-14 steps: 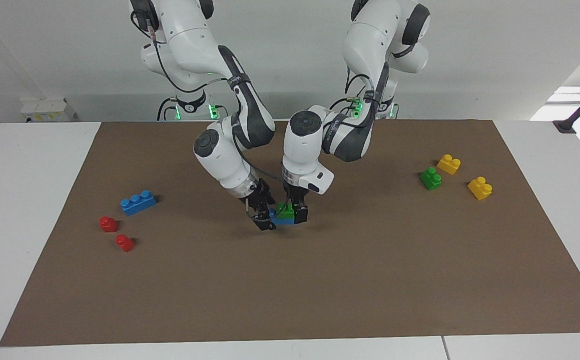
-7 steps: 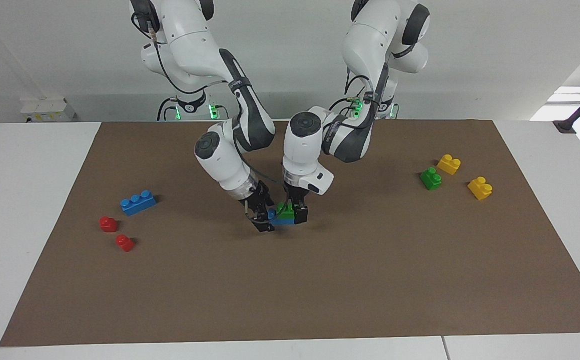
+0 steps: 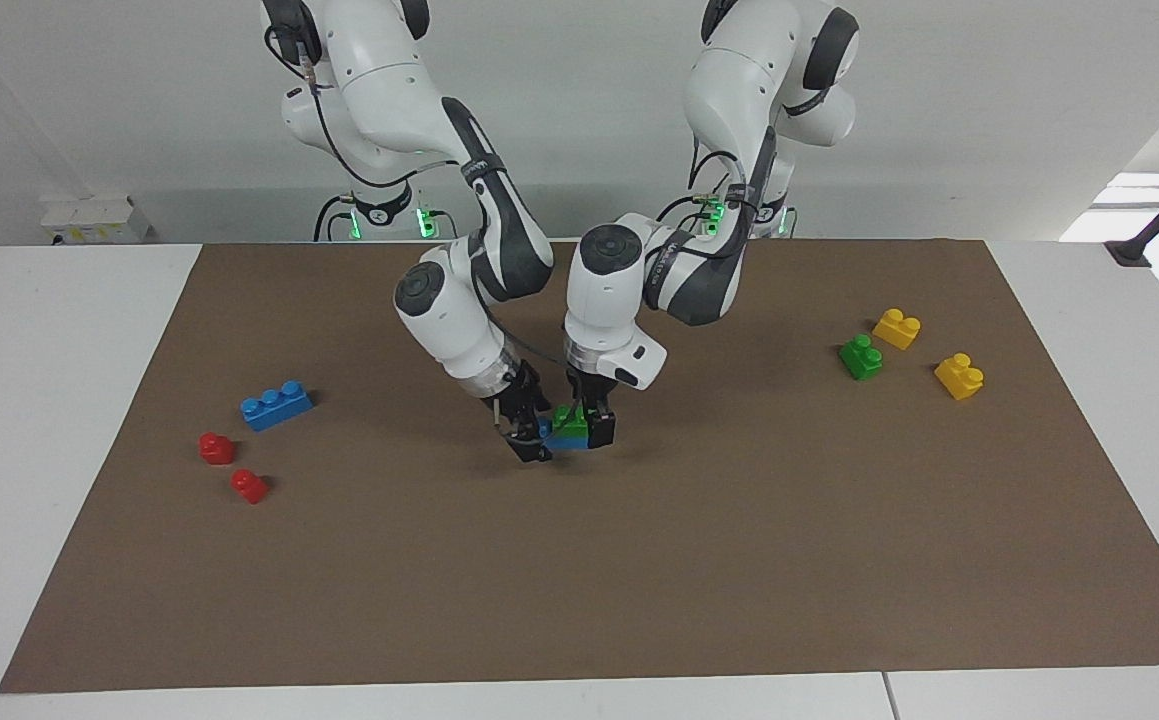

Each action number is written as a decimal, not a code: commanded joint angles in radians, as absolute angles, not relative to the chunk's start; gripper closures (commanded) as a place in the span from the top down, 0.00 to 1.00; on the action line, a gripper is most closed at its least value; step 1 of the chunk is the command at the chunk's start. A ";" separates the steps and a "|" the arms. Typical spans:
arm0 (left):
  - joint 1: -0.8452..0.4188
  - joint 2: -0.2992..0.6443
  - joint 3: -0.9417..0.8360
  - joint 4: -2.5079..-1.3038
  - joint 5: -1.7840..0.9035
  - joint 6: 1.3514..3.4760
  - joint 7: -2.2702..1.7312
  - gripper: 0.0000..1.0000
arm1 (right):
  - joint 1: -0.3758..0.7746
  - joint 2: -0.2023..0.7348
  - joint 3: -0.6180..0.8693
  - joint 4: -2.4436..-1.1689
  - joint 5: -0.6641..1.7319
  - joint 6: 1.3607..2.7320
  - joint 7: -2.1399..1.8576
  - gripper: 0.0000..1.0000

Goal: Remove green block with left arm and hold with right
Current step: 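Close the left gripper on the green block while the right gripper grips blue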

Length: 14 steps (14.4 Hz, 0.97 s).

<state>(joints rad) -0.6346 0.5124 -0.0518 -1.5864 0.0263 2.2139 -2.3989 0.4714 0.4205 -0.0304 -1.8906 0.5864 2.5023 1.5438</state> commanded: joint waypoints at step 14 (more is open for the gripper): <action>-0.647 0.505 -0.041 -1.617 0.046 2.244 -2.425 1.00 | 0.472 0.420 -0.031 -1.944 0.676 2.586 1.536 0.69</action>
<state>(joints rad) -0.6347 0.5124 -0.0518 -1.5937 0.0264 2.2205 -2.3999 0.4716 0.4221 -0.0330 -1.9322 0.6491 2.5587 1.5437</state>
